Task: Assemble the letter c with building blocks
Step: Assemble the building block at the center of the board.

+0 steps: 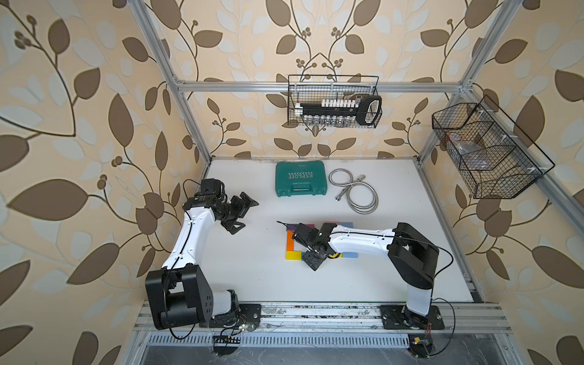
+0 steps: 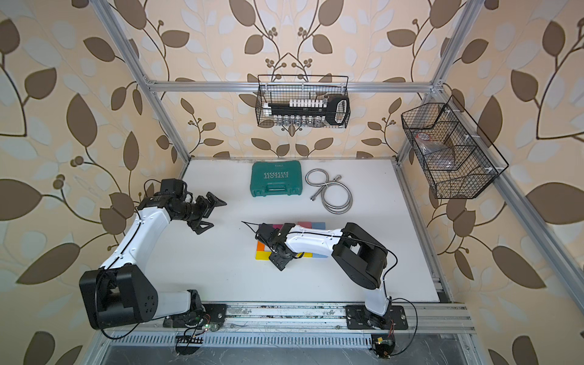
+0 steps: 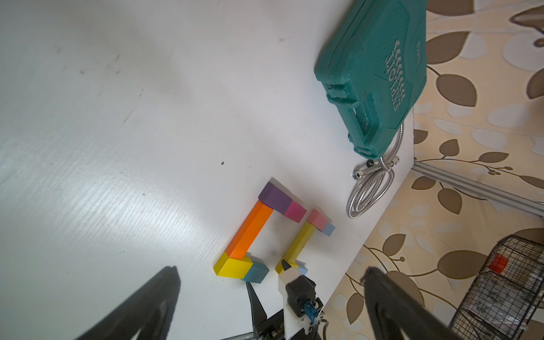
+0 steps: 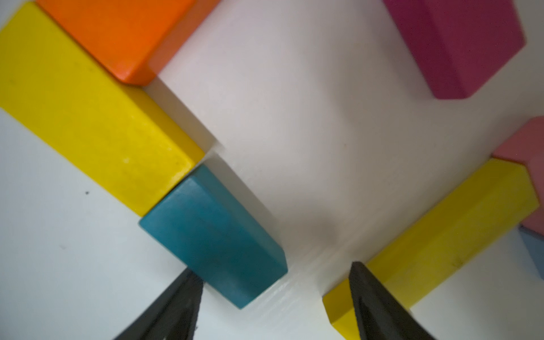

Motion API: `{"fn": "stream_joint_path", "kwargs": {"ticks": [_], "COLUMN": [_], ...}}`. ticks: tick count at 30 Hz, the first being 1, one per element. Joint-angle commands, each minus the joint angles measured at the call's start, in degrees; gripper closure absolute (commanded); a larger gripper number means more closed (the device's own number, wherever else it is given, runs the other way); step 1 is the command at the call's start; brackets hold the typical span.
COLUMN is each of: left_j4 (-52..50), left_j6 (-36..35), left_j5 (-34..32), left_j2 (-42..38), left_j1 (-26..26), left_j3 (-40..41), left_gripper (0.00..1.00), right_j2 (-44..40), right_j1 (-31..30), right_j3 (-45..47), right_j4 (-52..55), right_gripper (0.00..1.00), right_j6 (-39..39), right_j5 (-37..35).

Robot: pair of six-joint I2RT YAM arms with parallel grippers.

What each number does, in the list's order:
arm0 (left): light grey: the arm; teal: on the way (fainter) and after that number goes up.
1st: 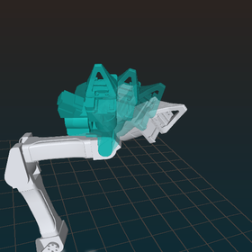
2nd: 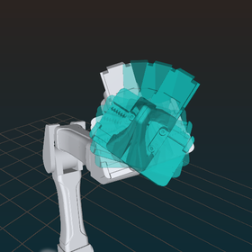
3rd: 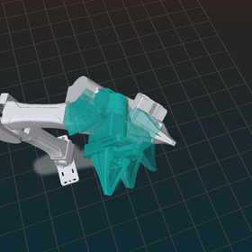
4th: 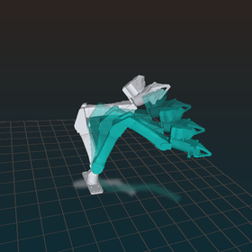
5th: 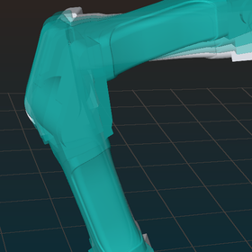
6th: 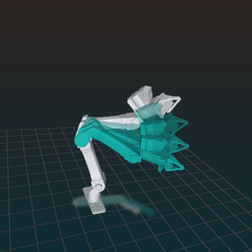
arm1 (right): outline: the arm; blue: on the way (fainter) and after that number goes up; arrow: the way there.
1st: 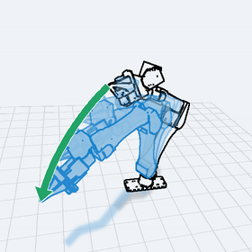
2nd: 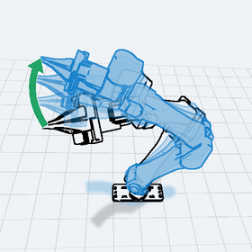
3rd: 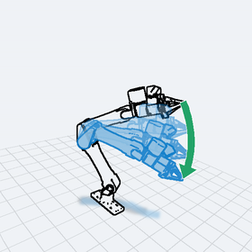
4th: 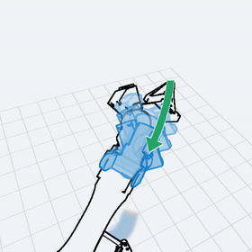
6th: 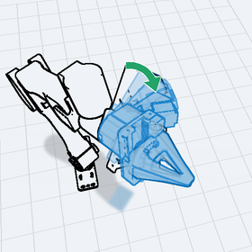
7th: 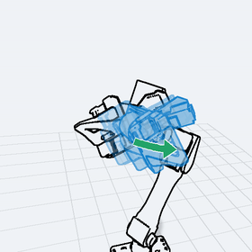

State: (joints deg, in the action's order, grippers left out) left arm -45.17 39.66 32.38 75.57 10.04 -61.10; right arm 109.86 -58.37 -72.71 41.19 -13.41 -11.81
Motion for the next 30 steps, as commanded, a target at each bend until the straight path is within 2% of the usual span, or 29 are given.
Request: {"fn": "stream_joint_path", "kwargs": {"ticks": [1, 16, 21, 30], "left_j4": [0.1, 0.3, 0.3, 0.3], "left_j6": [0.4, 0.5, 0.5, 0.7], "left_j5": [-0.2, -0.3, -0.2, 0.0], "left_j2": [0.1, 0.4, 0.4, 0.1], "left_j1": [-0.6, -0.6, -0.6, -0.6], "left_j3": [-1.7, -1.4, -1.6, -1.7], "left_gripper": [0.01, 0.01, 0.01, 0.01], "right_j2": [1.0, 1.1, -1.2, -5.1], "right_j1": [0.5, 1.1, 1.0, 0.9], "right_j3": [-1.6, -1.7, -1.2, 0.2], "right_j4": [0.8, 0.0, -0.1, -1.3], "right_gripper": [0.23, 0.24, 0.24, 0.23], "right_j6": [0.3, 0.0, -0.7, -6.2], "right_j5": [-0.8, 0.2, 1.4, 8.3]}}
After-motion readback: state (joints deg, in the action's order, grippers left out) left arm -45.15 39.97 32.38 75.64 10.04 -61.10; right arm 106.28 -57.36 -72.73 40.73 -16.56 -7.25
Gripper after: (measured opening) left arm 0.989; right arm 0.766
